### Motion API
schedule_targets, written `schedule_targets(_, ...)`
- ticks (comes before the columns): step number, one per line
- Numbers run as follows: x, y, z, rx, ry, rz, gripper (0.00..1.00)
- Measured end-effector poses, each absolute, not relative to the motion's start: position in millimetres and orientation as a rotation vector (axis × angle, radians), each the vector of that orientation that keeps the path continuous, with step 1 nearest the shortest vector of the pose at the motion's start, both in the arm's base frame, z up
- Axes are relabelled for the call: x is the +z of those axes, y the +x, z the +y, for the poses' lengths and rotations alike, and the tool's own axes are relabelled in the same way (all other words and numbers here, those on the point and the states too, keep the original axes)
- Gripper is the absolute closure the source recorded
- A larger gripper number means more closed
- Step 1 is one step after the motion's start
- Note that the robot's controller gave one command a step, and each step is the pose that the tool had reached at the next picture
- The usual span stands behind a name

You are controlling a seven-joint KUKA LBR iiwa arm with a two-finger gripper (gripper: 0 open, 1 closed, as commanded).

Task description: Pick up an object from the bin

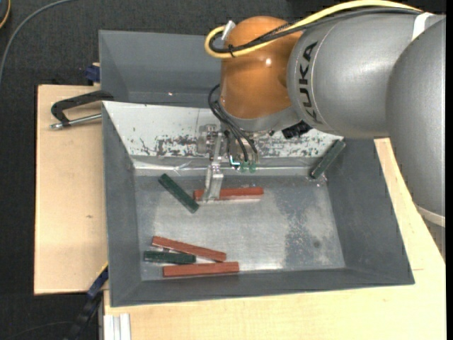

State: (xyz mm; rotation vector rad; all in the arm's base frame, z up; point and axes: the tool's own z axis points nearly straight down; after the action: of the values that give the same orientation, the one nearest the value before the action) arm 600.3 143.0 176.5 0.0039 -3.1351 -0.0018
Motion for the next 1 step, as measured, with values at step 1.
schedule_targets(1, 72.9, 592.8, 122.4, 0.0, 0.276, -3.124, 0.0)
